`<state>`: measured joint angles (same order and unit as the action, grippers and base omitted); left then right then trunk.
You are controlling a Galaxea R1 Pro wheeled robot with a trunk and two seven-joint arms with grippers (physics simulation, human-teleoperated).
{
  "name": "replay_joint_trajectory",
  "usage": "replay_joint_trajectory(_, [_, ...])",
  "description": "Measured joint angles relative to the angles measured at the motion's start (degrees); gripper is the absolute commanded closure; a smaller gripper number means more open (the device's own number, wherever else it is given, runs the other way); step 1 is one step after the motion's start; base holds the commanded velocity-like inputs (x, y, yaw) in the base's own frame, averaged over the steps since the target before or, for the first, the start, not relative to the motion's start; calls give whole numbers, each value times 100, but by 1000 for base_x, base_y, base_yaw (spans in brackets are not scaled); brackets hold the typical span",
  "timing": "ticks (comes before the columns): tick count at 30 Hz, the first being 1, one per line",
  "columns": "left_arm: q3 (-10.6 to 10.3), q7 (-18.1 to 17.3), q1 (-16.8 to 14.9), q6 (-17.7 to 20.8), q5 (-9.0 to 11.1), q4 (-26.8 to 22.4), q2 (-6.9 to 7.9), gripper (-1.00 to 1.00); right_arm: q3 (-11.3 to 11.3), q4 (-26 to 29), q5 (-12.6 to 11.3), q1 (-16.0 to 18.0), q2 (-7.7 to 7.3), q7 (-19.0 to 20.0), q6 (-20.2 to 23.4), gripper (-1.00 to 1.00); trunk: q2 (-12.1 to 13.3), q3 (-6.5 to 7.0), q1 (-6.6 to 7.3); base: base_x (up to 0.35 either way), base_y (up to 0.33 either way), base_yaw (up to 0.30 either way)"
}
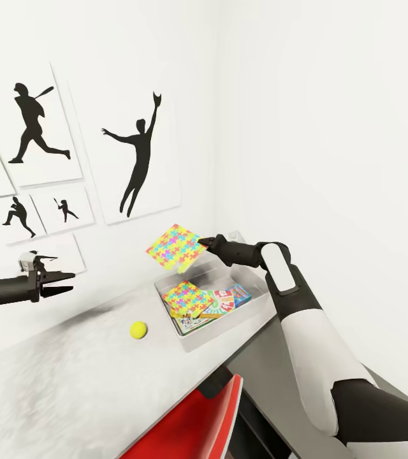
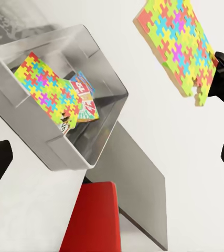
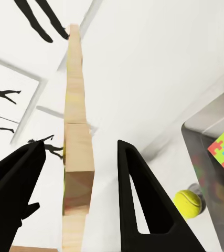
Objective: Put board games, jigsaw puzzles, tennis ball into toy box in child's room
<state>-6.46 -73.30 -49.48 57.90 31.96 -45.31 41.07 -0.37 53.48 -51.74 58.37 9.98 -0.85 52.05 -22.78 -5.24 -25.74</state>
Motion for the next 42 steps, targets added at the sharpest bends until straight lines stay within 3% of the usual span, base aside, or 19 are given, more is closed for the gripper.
replay_joint_trajectory(4, [0, 2, 0, 3, 1, 0, 0, -100, 1, -191, 44, 1, -22, -23, -419, 100, 0, 0, 0, 0, 0, 0])
replay_joint_trajectory(9, [12, 7, 0, 10, 0, 0, 0, -100, 8, -1498, 92, 143, -182, -28, -1165, 100, 2, -1, -1, 0, 0, 0])
replay_joint_trajectory(12, [16, 6, 0, 12, 1, 0, 0, -100, 37, -1870, 71, 199, -229, -27, -1378, 100, 0, 0, 0, 0, 0, 0])
replay_joint_trajectory(19, [23, 5, 0, 14, 5, 0, 0, -100, 74, -2031, 106, 207, -241, -28, -1595, 100, 0, 0, 0, 0, 0, 0])
replay_joint_trajectory(21, [25, 2, 0, 17, 7, 0, 0, -100, 76, -2120, 222, 207, -239, -31, -1724, 100, 0, 0, 0, 0, 0, 0])
replay_joint_trajectory(26, [32, -1, 0, 28, 10, 0, 3, -100, 64, -2786, 867, 368, -227, -35, -2073, 100, 0, 0, 0, 0, 0, 0])
replay_joint_trajectory(29, [34, -3, 0, 33, 10, 0, 7, -100, 63, -2984, 995, 412, -203, -34, -2296, 100, 0, 0, 0, 0, 0, 0])
replay_joint_trajectory(42, [35, -8, 0, 38, 23, 0, 3, -100, 68, -3204, 1061, 427, -133, -29, -2443, 100, 0, 0, 0, 0, 0, 0])
